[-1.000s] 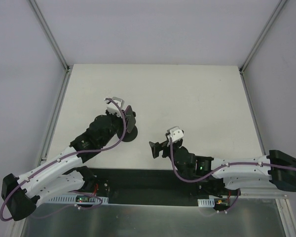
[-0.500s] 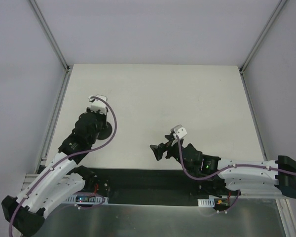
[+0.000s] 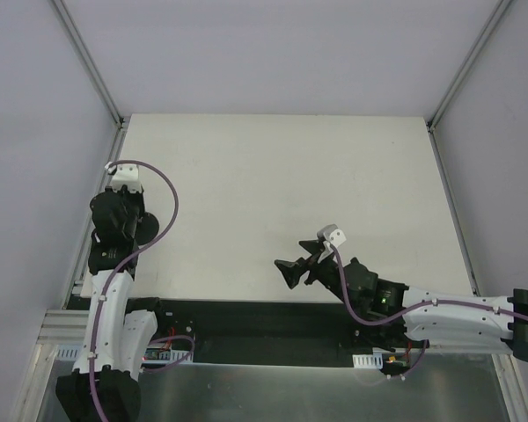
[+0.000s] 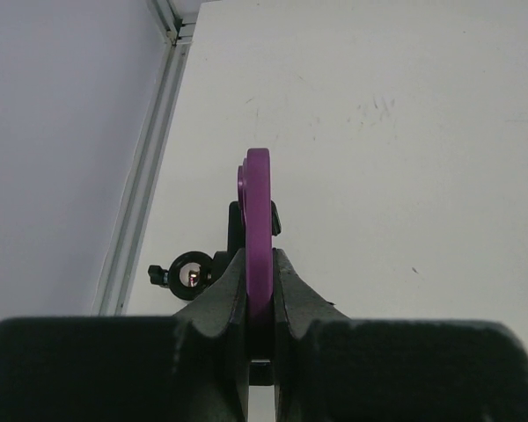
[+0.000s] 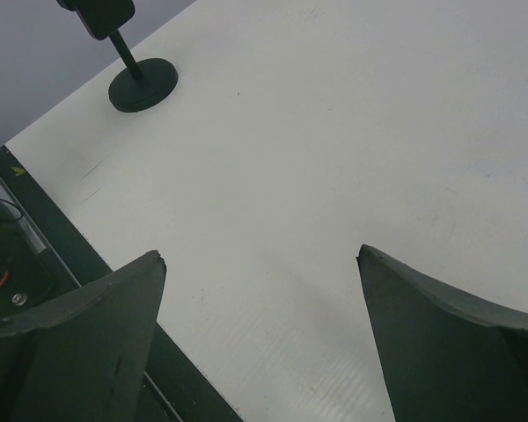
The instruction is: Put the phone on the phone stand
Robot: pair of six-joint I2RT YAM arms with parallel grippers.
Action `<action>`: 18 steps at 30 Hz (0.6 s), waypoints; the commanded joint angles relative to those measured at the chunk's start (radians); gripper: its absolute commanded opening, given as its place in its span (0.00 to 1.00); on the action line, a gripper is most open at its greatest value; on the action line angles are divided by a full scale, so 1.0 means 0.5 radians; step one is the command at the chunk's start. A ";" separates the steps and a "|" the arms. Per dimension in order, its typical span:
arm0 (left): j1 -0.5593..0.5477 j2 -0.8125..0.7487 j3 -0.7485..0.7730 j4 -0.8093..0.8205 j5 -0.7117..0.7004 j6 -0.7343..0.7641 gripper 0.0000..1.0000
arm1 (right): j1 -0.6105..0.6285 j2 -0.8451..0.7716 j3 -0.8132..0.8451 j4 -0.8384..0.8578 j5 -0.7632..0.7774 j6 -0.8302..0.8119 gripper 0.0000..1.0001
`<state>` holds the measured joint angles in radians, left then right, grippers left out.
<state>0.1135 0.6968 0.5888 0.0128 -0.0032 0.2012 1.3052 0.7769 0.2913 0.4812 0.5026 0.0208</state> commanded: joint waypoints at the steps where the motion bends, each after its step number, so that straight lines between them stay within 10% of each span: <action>1: 0.132 0.085 0.022 0.146 0.255 0.064 0.00 | -0.021 -0.096 -0.012 0.050 -0.075 -0.091 0.93; 7: 0.203 0.064 -0.027 0.140 0.120 -0.111 0.00 | -0.043 -0.093 -0.021 0.044 -0.134 -0.094 0.92; 11: 0.199 -0.003 -0.036 0.128 -0.030 -0.331 0.77 | -0.055 -0.041 0.003 0.044 -0.158 -0.085 0.93; 13: 0.199 -0.031 -0.012 0.103 0.003 -0.384 0.97 | -0.058 -0.023 0.022 0.041 -0.177 -0.078 0.93; 18: 0.142 -0.142 0.135 -0.016 -0.122 -0.681 0.99 | -0.064 -0.066 0.077 -0.121 -0.119 -0.029 0.93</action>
<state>0.2039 0.6746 0.5804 0.0219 0.0086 0.0010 1.2793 0.7658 0.2810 0.4549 0.4313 -0.0113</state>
